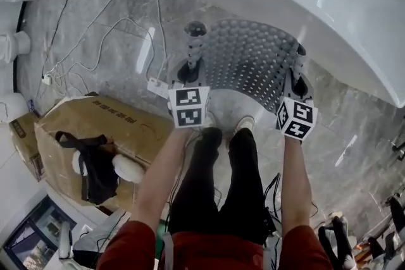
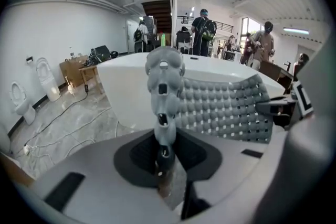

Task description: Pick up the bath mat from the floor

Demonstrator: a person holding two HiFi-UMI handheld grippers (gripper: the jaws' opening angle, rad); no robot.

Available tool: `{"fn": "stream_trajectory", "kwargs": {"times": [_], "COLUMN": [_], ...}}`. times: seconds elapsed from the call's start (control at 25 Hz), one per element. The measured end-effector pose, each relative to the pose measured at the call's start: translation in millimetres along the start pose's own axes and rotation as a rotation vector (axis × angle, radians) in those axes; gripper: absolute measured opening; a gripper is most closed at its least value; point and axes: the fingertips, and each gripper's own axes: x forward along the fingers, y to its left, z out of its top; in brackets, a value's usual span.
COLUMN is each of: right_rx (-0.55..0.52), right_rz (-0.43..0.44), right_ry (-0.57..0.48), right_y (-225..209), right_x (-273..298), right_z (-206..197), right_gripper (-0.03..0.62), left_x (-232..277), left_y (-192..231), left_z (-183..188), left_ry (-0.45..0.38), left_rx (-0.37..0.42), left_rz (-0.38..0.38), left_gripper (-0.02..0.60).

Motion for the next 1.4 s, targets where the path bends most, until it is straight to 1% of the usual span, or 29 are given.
{"fn": "stream_trajectory", "kwargs": {"times": [0.2,0.4,0.6,0.8,0.88,1.04,1.24,1.4], "right_rx": [-0.023,-0.027,-0.032,-0.050,-0.045,-0.031,-0.050,-0.062], "right_rz": [-0.028,-0.060,-0.086,-0.124,-0.140,-0.162,-0.199,-0.210], "right_ry": [-0.088,-0.201,-0.298,-0.442,-0.492,-0.575,-0.690,-0.807], "right_y": [10,15,23,27,28,28,32,40], "right_x": [-76,-140,-214,-287,-315,-360,-413,-456], "right_z": [89,172,240,301,318,343,376,410], "right_gripper": [0.052,0.052,0.052,0.052,0.052,0.051,0.051,0.051], "left_x": [-85,-156,-234,-308,-336,-379,-429,-477], "left_y": [1,0,2,0,-2,-9,-15,-19], "left_z": [78,154,214,272,289,311,333,358], "left_ry": [-0.096,-0.226,-0.334,-0.479,-0.531,-0.618,-0.732,-0.848], "left_rx": [-0.001,0.017,0.029,0.032,0.039,0.046,0.043,0.047], "left_rz": [0.016,0.036,0.054,0.055,0.051,0.049,0.046,0.038], "left_gripper": [0.084,0.081,0.081,0.081,0.080,0.080,0.080,0.078]}}
